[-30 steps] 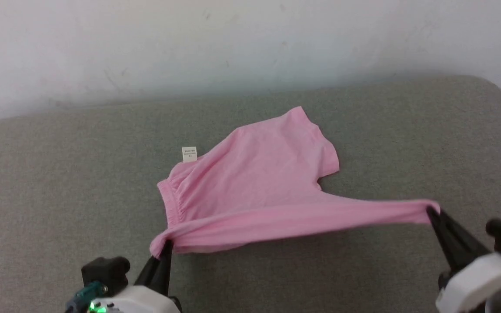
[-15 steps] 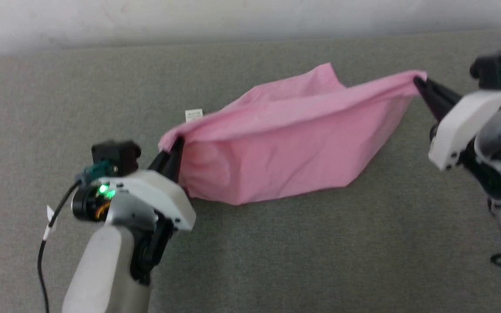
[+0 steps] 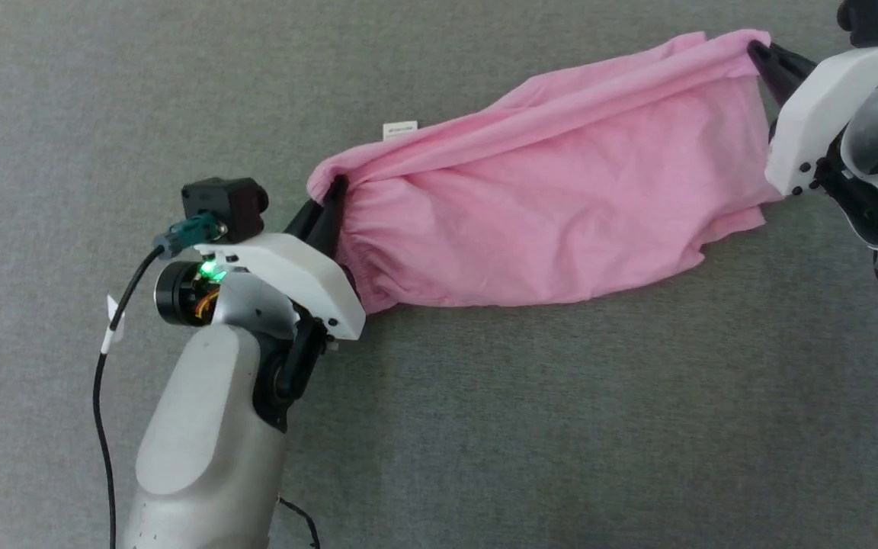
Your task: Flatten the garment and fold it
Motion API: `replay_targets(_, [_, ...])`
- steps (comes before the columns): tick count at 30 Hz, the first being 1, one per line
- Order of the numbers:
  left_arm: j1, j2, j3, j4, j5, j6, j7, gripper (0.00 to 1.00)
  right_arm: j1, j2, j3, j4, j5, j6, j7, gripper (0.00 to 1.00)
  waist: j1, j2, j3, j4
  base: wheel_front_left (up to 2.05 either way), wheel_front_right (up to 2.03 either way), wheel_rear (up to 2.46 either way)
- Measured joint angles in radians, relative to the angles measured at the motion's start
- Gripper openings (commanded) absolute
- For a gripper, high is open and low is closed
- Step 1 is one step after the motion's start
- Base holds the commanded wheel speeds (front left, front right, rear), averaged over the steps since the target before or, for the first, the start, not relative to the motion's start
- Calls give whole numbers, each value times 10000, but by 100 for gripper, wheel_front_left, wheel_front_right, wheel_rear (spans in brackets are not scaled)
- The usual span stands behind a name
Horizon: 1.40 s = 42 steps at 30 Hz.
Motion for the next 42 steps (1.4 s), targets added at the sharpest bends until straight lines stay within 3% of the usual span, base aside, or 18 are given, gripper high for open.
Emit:
replay_targets(2, [-3,-19,-42,61,-98,-105,-75,0,-125,19,198,472,167,0,-303,46,0,0,127,157,0,0,0])
replay_targets(3, [-5,-27,-119,71,-144,-230,-86,23,-132,27,330,671,221,0,-479,97,0,0,176,231,0,0,0])
replay_targets(4, [-6,-44,-173,77,-209,-357,-98,50,-129,44,493,826,299,-2,-640,100,-1,0,209,295,0,0,0])
replay_targets(5, [-5,-54,-236,81,-199,-360,-134,100,-114,69,644,932,407,-2,-855,100,0,0,226,348,0,0,0])
replay_targets(9, [103,-82,-401,0,-146,-391,-372,100,9,144,1028,1060,633,0,-2293,100,-2,0,81,414,0,0,0])
replay_targets(13, [702,-23,-313,-303,-58,-142,-817,100,561,163,1131,1028,700,0,-3847,100,-3,0,-261,381,0,0,0])
replay_targets(19, [1779,341,100,-1087,27,408,-1039,100,1705,165,782,123,408,0,-4533,100,-4,0,-1088,124,0,0,0])
replay_targets(27, [2521,1045,499,-1802,-311,627,314,100,4286,311,-1235,-2543,-723,0,-4504,100,-5,0,-2212,-399,0,0,0])
replay_targets(35, [2433,1455,190,-1749,-1095,426,2915,100,7069,1156,-2982,-5722,-1958,-2,-2759,100,-5,0,-2774,-1197,0,0,0])
replay_targets(42, [1822,1747,-153,-642,-1310,382,4598,100,8285,1795,-3513,-7626,-2395,-8,-1661,100,-3,0,-2891,-1863,0,0,0])
